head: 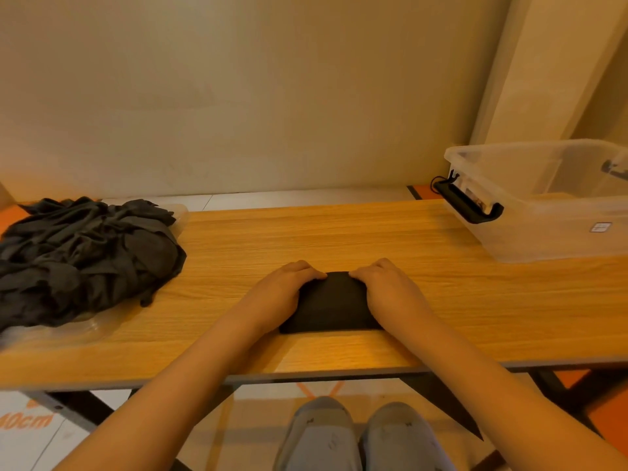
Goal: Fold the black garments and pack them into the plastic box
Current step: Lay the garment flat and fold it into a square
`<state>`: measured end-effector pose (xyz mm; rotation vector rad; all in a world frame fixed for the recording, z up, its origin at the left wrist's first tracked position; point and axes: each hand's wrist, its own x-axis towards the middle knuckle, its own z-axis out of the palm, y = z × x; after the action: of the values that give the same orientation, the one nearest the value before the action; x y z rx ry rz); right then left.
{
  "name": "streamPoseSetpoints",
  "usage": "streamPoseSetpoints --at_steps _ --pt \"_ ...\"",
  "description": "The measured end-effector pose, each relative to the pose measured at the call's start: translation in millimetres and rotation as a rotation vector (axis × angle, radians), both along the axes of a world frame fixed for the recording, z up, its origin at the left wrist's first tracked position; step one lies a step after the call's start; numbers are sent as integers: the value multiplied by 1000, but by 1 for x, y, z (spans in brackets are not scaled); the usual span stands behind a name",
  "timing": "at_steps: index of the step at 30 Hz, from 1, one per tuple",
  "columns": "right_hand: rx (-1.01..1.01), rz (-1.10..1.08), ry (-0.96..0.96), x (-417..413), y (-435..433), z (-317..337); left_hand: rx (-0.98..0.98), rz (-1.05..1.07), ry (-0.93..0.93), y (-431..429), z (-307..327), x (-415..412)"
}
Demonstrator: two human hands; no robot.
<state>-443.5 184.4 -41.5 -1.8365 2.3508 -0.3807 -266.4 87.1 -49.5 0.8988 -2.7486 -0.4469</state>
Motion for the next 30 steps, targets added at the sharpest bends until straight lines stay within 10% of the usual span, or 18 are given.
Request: streamPoseSetpoints --at_steps 6,30 --pt "-240 47 105 26 -1 12 13 130 92 17 16 -20" --pt "-75 5 97 11 5 -32 6 133 -64 28 -14 -4"
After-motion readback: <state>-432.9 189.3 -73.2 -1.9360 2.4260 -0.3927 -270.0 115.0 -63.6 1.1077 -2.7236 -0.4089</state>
